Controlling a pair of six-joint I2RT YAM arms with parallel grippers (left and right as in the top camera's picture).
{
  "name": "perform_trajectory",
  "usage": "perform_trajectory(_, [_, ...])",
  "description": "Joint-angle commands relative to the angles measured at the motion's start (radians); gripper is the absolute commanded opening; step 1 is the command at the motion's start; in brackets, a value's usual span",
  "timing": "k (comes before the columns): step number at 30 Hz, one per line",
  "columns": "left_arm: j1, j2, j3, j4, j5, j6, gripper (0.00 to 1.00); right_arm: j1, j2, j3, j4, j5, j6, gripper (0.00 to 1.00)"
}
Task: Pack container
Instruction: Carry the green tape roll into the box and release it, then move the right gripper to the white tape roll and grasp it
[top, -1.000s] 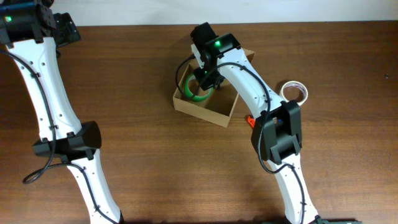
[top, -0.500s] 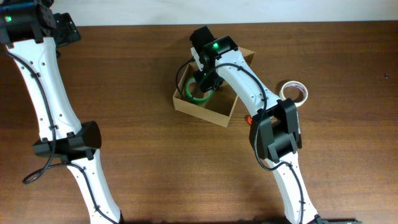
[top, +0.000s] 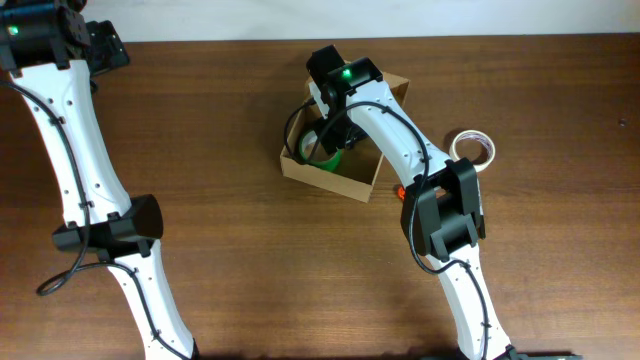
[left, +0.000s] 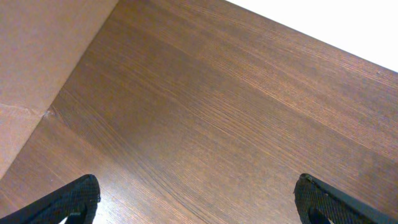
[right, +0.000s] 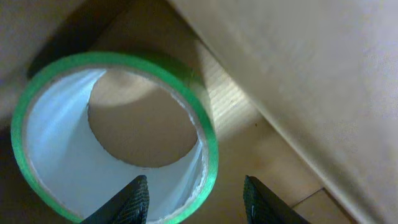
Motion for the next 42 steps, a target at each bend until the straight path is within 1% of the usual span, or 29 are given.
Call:
perform_trajectory(1, [0.004,-0.023,-0.008,-0.003,-0.003,0.009,1.00,-0.004,-0.095,0.008,-0.012,-0.019,-0.019,0.50])
perform_trajectory(4, [0.004,-0.023,-0.008,-0.003,-0.003,0.009,1.00,-0.005,-0.207,0.014,-0.036,0.012,-0.033,0.51])
perform_trajectory(5, [0.004,-0.023,-0.008,-0.003,-0.003,0.009,1.00,-0.005,-0.288,0.014,-0.051,0.039,-0.042,0.51])
perform_trajectory(9, [0.004,-0.023,-0.008,-0.003,-0.003,0.009,1.00,-0.015,-0.516,0.014,-0.070,0.143,-0.048,0.52])
perform_trajectory(11, [0.004,-0.023,-0.008,-0.003,-0.003,0.009,1.00,-0.052,-0.638,0.012,-0.077,0.191,-0.047,0.52])
perform_trajectory(12, [0.004,-0.023,-0.008,-0.003,-0.003,0.009,1.00,-0.097,-0.706,0.004,-0.076,0.198,-0.038,0.52])
perform_trajectory(15, [0.004,-0.023,-0.008,-0.003,-0.003,0.009,1.00,-0.242,-0.816,-0.056,-0.048,0.197,-0.001,0.52])
perform_trajectory(16, [0.004,-0.023,-0.008,-0.003,-0.003,0.009,1.00,-0.299,-0.843,-0.096,-0.029,0.196,0.011,0.52])
perform_trajectory(18, [0.004,-0.023,-0.008,-0.003,-0.003,0.009,1.00,-0.430,-0.891,-0.229,0.032,0.163,0.037,0.52])
perform_trajectory(19, [0.004,-0.023,-0.008,-0.003,-0.003,0.009,1.00,-0.472,-0.900,-0.286,0.059,0.135,0.041,0.55])
perform_trajectory(20, [0.004,-0.023,-0.008,-0.003,-0.003,0.009,1.00,-0.547,-0.906,-0.406,0.115,0.071,0.064,0.56])
perform_trajectory(23, [0.004,-0.023,-0.008,-0.003,-0.003,0.009,1.00,-0.638,-0.873,-0.602,0.206,0.013,0.143,0.59])
perform_trajectory(25, [0.004,-0.023,-0.008,-0.003,-0.003,0.009,1.00,-0.669,-0.827,-0.687,0.245,0.006,0.214,0.61])
perform_trajectory(26, [0.004,-0.023,-0.008,-0.003,-0.003,0.009,1.00,-0.678,-0.801,-0.709,0.259,0.005,0.225,0.61])
perform_trajectory(32, [0.004,-0.023,-0.008,-0.003,-0.003,0.009,1.00,-0.695,-0.592,-0.719,0.294,-0.024,0.341,0.60])
perform_trajectory(34, [0.004,-0.023,-0.008,-0.003,-0.003,0.009,1.00,-0.695,-0.537,-0.719,0.316,-0.060,0.348,0.60])
perform_trajectory(36, [0.004,-0.023,-0.008,-0.003,-0.003,0.009,1.00,-0.695,-0.495,-0.719,0.337,-0.098,0.353,0.60])
perform_trajectory(42, [0.004,-0.023,-0.008,-0.003,-0.003,0.009,1.00,-0.703,-0.410,-0.719,0.379,-0.101,0.402,0.60])
